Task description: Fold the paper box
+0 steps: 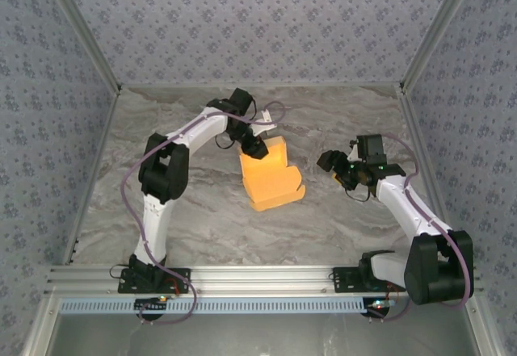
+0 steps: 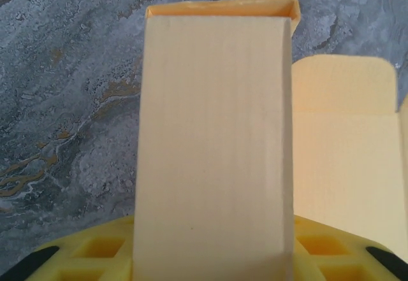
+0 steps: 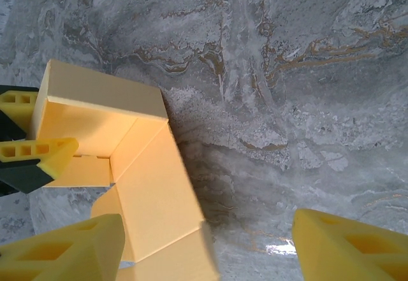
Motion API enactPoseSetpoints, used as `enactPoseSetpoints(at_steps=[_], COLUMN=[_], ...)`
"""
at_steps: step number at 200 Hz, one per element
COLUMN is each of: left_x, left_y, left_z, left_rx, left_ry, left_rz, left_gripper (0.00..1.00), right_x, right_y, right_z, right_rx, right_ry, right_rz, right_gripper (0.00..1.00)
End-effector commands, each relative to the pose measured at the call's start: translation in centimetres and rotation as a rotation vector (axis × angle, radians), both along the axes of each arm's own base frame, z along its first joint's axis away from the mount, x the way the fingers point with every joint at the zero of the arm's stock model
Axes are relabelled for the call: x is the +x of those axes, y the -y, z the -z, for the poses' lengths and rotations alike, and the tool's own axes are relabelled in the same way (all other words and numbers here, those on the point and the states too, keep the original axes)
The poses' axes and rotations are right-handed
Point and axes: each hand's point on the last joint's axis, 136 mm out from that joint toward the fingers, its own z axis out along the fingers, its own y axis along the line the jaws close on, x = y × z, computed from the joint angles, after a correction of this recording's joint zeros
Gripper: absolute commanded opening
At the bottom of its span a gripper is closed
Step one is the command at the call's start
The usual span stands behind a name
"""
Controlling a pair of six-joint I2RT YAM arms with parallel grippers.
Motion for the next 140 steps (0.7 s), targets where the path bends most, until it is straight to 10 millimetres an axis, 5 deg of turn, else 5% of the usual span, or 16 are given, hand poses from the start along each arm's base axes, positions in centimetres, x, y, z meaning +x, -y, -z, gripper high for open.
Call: enactPoseSetpoints(at_steps=[1, 62, 101, 140], left_x=[0.4, 2.7, 3.3, 3.0], left_y=[0.8, -1.1, -2.3, -2.7], left_z=[-3.2, -1.5, -1.2, -1.0], left_rx=[-0.081, -0.151, -0.214, -0.231], left_ry=[0.002, -0.166, -0.225, -0.225], left_rz=[-0.071, -0.454, -0.613, -0.648], left_gripper=[0.37, 0.32, 0.33, 0.33], right_x=[0.6, 0.3, -0.4, -0.5], right_y=[-0.1, -1.4, -4.2, -6.7], right_z=[-0.9, -2.3, -3.0, -0.5], right_rx=[0.015, 0.051, 0.129, 0.089], right_ry=[0.019, -0.042, -0.106, -0.166], right_rz=[-0.001, 0.035, 0.042, 0.051], right_gripper=[0.72, 0.72, 0.72, 0.69])
